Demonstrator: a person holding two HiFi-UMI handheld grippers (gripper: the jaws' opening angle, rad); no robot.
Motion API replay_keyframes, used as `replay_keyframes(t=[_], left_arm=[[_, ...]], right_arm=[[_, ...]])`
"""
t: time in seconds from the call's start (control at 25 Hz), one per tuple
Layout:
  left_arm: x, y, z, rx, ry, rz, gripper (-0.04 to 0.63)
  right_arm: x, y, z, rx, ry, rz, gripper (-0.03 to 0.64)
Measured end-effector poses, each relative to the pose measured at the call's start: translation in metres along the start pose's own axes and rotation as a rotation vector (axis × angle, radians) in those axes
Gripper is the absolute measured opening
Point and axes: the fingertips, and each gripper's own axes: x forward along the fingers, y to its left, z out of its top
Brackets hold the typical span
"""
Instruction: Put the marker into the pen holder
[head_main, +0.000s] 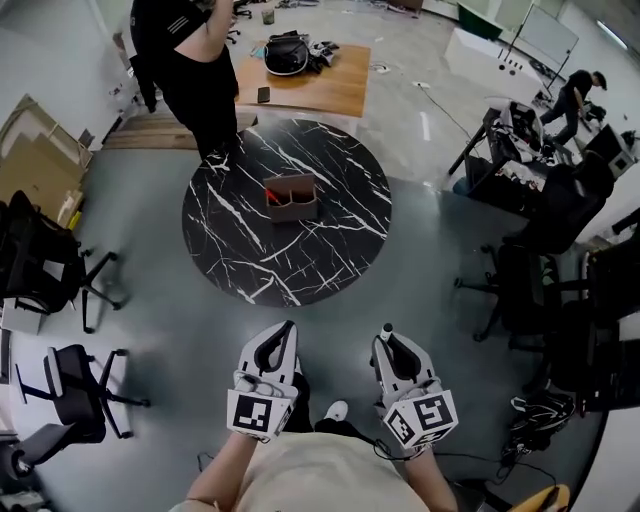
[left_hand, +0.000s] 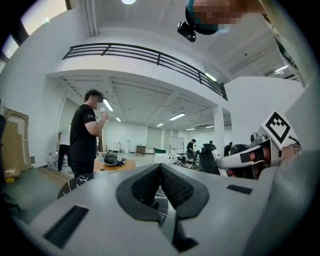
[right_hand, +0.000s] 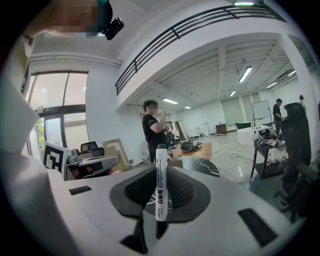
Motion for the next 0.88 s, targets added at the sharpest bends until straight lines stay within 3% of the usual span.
replay_keyframes(t=[0.12,0.4,0.56,0.88], left_arm=[[0.031,0.034,0.016,-0.048,-0.066,-0.008,0.009],[0.077,0.112,0.029,-0.067,-0.082,-0.04,0.009],[0.088,0.148,0.037,-0.091,-0.105,-0.008,0.009],[0.117,0.195,0.019,-0.059,-0.036,0.06,0.009]], right_arm=[[0.043,0.003,0.018,-0.01,-0.002,-0.009,0.077],[0.125,0.021,0.055,-0.043,-0.023,-0.033,0.077],[0.158,0.029,0.063,-0.054,-0.007,-0.024,0.077],[0.228,0.024,0.073,-0.091,0.016,0.071,0.077]])
